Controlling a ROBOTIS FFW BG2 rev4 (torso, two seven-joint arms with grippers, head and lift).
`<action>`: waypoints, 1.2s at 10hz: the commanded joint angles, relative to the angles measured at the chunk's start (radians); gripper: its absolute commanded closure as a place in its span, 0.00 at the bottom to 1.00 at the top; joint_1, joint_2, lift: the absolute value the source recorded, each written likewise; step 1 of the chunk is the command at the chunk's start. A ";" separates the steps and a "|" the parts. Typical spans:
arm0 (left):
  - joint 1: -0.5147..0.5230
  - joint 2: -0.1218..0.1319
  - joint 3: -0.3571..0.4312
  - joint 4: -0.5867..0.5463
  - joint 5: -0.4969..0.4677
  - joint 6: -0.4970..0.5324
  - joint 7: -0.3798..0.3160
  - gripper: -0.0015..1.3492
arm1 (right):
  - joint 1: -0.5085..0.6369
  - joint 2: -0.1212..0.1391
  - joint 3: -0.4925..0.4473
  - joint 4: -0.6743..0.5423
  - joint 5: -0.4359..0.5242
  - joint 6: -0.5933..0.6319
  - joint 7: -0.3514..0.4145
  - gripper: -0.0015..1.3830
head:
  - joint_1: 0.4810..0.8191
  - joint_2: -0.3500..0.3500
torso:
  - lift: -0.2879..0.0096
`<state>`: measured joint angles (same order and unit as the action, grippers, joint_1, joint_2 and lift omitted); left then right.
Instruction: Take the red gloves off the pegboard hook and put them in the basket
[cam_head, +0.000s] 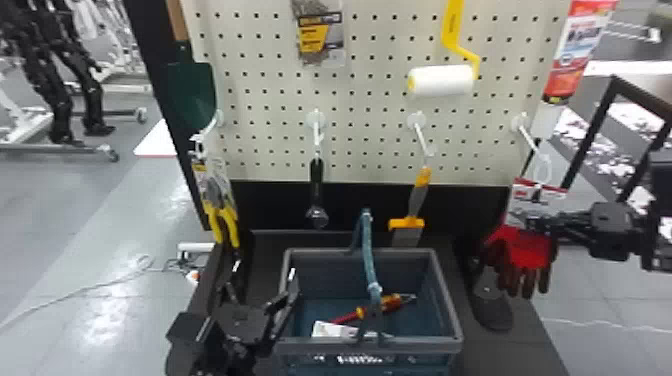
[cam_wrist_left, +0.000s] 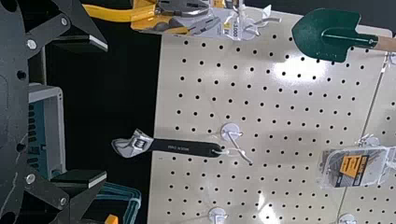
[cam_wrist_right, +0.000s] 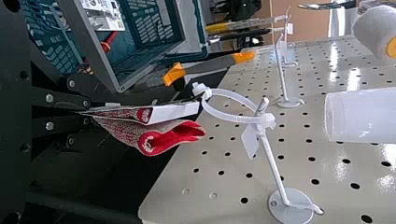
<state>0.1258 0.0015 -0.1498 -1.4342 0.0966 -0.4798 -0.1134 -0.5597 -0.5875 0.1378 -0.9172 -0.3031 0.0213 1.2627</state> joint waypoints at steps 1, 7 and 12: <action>0.000 -0.004 -0.001 0.000 0.000 0.000 0.000 0.24 | 0.003 0.000 -0.004 -0.003 0.001 0.002 0.000 0.92 | 0.20 0.50 | 0.63; 0.000 -0.004 -0.002 0.000 0.000 0.000 0.000 0.24 | 0.073 -0.003 -0.076 -0.117 0.002 0.022 0.006 0.92 | 0.20 0.50 | 0.63; 0.006 -0.004 0.009 -0.002 0.000 -0.003 0.000 0.24 | 0.368 0.020 -0.260 -0.532 -0.016 0.134 -0.060 0.92 | 0.20 0.50 | 0.63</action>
<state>0.1306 0.0015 -0.1450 -1.4343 0.0966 -0.4830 -0.1134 -0.2299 -0.5750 -0.1180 -1.4072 -0.3056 0.1466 1.2023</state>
